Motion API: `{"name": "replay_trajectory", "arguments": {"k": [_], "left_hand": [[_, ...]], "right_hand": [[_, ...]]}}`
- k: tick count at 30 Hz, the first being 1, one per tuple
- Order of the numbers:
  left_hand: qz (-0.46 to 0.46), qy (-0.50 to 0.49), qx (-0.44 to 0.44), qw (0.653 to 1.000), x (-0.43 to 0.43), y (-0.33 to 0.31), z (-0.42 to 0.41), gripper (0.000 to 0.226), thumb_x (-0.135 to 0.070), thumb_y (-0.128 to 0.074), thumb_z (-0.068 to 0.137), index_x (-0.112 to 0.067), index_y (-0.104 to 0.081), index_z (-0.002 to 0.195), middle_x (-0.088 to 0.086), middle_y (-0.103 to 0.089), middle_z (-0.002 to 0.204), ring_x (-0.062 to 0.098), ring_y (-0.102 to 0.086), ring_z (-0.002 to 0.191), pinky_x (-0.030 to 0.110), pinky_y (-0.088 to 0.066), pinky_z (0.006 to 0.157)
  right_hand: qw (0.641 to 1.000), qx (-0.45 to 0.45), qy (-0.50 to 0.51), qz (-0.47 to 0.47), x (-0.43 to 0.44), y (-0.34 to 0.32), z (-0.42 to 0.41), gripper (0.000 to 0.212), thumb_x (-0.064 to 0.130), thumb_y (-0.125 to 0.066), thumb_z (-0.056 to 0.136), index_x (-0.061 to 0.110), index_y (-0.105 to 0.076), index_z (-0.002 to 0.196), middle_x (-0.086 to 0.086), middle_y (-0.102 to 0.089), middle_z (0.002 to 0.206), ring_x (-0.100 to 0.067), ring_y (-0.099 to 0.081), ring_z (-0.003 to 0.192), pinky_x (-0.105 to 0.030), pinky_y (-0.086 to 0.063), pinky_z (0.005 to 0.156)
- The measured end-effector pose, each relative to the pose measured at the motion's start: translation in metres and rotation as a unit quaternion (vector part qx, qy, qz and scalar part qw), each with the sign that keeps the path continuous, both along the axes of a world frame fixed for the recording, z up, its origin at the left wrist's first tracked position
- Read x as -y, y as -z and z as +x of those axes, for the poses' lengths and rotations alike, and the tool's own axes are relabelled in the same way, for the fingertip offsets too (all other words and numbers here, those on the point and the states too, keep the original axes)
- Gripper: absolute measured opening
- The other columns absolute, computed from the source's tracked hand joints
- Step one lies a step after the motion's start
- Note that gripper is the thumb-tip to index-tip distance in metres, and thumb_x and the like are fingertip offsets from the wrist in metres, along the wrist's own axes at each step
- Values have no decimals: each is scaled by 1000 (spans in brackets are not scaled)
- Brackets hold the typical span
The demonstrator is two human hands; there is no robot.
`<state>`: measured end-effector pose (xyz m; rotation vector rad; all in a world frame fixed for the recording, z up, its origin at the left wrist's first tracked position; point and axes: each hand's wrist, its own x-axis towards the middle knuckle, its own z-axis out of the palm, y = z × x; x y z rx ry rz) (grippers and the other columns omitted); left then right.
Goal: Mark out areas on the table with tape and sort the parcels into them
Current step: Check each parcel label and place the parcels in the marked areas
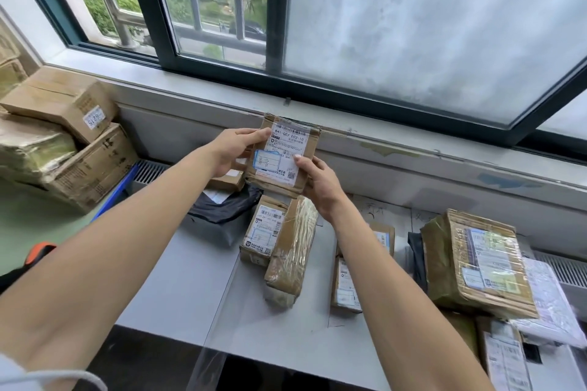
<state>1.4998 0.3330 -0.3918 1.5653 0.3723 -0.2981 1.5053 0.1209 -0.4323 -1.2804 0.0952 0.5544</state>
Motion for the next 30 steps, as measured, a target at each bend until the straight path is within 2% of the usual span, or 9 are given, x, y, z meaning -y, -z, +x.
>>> {"name": "replay_trajectory", "arguments": {"k": [6, 10, 13, 16, 18, 22, 25, 27, 30], "left_hand": [[3, -13, -13, 1000, -23, 12, -10, 37, -46, -73, 80, -21, -74, 107, 3, -74, 104, 25, -66, 102, 46, -57, 85], [7, -29, -28, 999, -32, 25, -15, 34, -44, -72, 83, -20, -74, 107, 2, -74, 105, 25, -64, 106, 47, -53, 93], [6, -39, -57, 998, -36, 35, -19, 33, -43, -70, 85, -18, -73, 107, 2, -73, 102, 22, -69, 90, 38, -59, 74], [4, -43, -88, 995, -36, 47, -24, 29, -44, -66, 88, -19, -72, 101, 0, -72, 91, 16, -69, 69, 27, -54, 54], [11, -41, -105, 994, -35, 56, -27, 28, -44, -64, 90, -20, -71, 100, -1, -71, 91, 15, -66, 72, 25, -51, 54], [9, -45, -123, 991, -29, 75, -29, 25, -44, -59, 93, -21, -70, 94, -4, -73, 90, 13, -65, 77, 30, -49, 64], [11, -57, -132, 989, -24, 89, -32, 27, -44, -57, 94, -20, -70, 94, -6, -74, 89, 14, -65, 83, 33, -48, 76], [12, -68, -139, 988, -21, 100, -33, 29, -45, -55, 95, -20, -70, 99, -4, -74, 95, 16, -67, 87, 32, -48, 74], [-4, -83, -149, 985, -15, 110, -35, 31, -45, -53, 96, -20, -69, 105, -2, -74, 98, 17, -69, 87, 29, -50, 64]], "right_hand": [[999, -12, -22, -32, -23, 10, -6, 64, 30, -72, 88, 5, -45, 139, -12, -69, 120, -24, -71, 102, -34, -59, 78], [996, -3, -41, -81, -31, 19, -8, 55, 31, -71, 88, 8, -52, 134, -7, -70, 117, -20, -71, 99, -35, -59, 82], [987, 34, -16, -156, -36, 28, -9, 55, 31, -74, 86, 10, -53, 132, -6, -68, 118, -21, -69, 104, -41, -56, 93], [973, 70, 28, -220, -38, 38, -8, 43, 27, -74, 86, 10, -61, 124, -6, -70, 110, -20, -69, 100, -37, -57, 88], [965, 85, 36, -247, -38, 43, -6, 36, 22, -74, 85, 9, -65, 117, -8, -72, 105, -23, -69, 97, -38, -56, 83], [942, 105, 21, -318, -38, 54, -2, 40, 22, -76, 82, 7, -66, 117, -8, -72, 100, -26, -71, 92, -46, -58, 84], [918, 125, 4, -377, -36, 61, -4, 42, 28, -77, 79, 15, -64, 116, 6, -68, 89, -13, -67, 82, -27, -54, 73], [901, 139, -10, -411, -36, 64, -7, 41, 32, -77, 79, 21, -62, 116, 11, -65, 85, -1, -59, 73, -12, -38, 60], [892, 142, -24, -428, -35, 68, -10, 42, 31, -76, 80, 23, -61, 118, 14, -62, 79, 2, -55, 69, -15, -35, 58]]}}
